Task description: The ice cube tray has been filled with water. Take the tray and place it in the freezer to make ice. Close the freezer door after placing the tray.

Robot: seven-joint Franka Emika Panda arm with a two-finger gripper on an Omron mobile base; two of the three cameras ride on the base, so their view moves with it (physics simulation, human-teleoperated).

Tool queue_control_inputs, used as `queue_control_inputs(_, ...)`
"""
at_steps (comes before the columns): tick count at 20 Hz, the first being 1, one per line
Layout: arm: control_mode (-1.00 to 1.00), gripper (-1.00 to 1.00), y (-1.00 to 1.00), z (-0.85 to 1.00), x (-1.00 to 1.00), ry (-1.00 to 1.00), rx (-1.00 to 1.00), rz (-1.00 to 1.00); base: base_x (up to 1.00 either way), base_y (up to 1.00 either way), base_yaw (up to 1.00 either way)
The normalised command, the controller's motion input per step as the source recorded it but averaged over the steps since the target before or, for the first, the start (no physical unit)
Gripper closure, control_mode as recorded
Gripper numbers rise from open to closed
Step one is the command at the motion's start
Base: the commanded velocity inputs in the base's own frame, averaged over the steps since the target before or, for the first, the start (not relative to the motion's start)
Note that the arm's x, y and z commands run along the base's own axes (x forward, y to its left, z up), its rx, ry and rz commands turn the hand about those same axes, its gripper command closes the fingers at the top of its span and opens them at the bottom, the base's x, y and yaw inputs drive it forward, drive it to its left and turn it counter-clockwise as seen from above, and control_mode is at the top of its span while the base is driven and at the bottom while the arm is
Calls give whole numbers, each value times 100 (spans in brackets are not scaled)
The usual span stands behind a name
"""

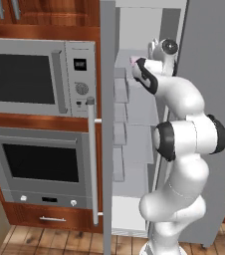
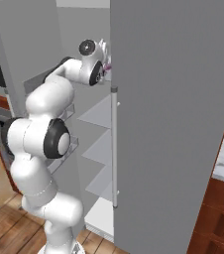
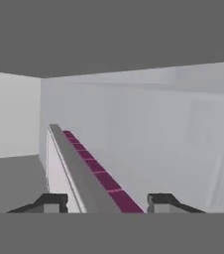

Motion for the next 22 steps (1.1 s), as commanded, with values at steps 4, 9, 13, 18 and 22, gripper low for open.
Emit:
queue_control_inputs(4,-100,-100,0,-28,61,23,0,0,0,0,0)
queue_control_inputs(9,-100,-100,1,-24,-51,15,-1,0,0,0,0)
queue_control_inputs(13,-100,-100,13,-25,-100,3,0,0,0,0,0)
queue_control_inputs(18,-100,-100,24,-69,-92,0,-3,0,0,0,0)
queue_control_inputs(22,-100,-100,12,-15,-100,-5,0,0,0,0,0)
